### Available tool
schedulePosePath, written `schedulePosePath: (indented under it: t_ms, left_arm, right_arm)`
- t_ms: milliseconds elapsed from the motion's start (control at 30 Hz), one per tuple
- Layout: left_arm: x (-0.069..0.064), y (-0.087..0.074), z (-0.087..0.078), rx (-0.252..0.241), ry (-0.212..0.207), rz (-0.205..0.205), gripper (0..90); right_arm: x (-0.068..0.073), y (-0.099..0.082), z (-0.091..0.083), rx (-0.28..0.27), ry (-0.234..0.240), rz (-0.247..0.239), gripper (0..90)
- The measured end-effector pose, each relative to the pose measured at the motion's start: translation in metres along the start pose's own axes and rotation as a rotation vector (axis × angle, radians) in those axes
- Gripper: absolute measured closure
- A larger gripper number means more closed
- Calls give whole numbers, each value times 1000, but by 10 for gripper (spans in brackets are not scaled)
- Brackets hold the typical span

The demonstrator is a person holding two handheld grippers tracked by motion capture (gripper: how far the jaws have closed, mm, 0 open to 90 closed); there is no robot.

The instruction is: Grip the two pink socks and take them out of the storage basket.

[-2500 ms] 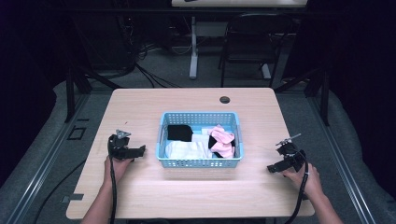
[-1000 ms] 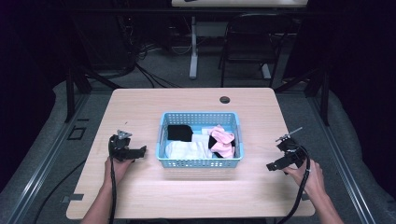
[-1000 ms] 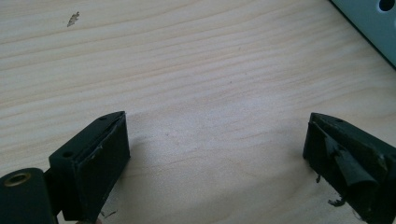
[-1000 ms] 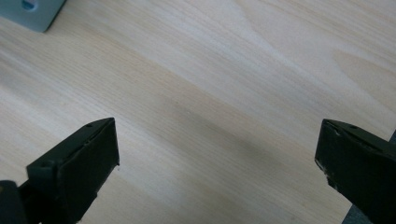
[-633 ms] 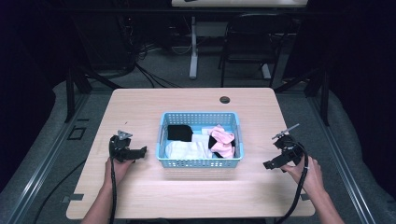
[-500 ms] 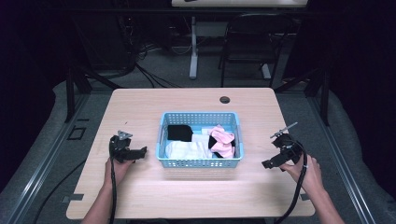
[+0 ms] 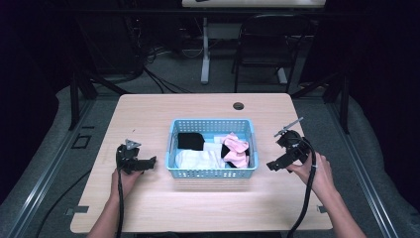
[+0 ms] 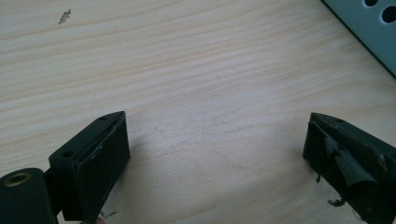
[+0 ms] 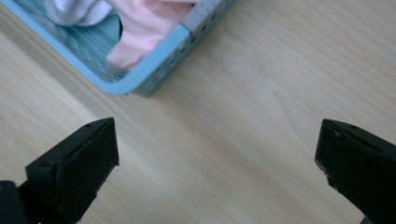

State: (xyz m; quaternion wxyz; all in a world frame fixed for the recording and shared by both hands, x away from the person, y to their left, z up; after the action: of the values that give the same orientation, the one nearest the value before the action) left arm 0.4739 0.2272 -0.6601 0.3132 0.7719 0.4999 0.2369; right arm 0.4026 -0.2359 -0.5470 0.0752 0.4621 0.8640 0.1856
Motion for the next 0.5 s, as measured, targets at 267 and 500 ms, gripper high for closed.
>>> schedulePosePath:
  t_ms: [267, 500]
  left_arm:
    - [0, 1, 1, -4, -2, 0, 68]
    - [0, 1, 1, -4, -2, 0, 68]
  right_arm:
    - [16, 39, -14, -30, -6, -58, 0]
    - [29, 72, -13, -42, 12, -102, 0]
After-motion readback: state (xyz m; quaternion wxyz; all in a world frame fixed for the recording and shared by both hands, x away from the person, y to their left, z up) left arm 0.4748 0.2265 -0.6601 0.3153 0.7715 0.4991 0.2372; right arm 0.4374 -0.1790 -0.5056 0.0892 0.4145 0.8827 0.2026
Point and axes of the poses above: each handheld gripper's, and its own axes: z roughly forward along the jaws, y roughly out of its top, x roughly to its left, the point moved 10 cm from there along z, roughly forward along the jaws, and after that the axes turned 4 degrees about z, right-handed, at the moved point
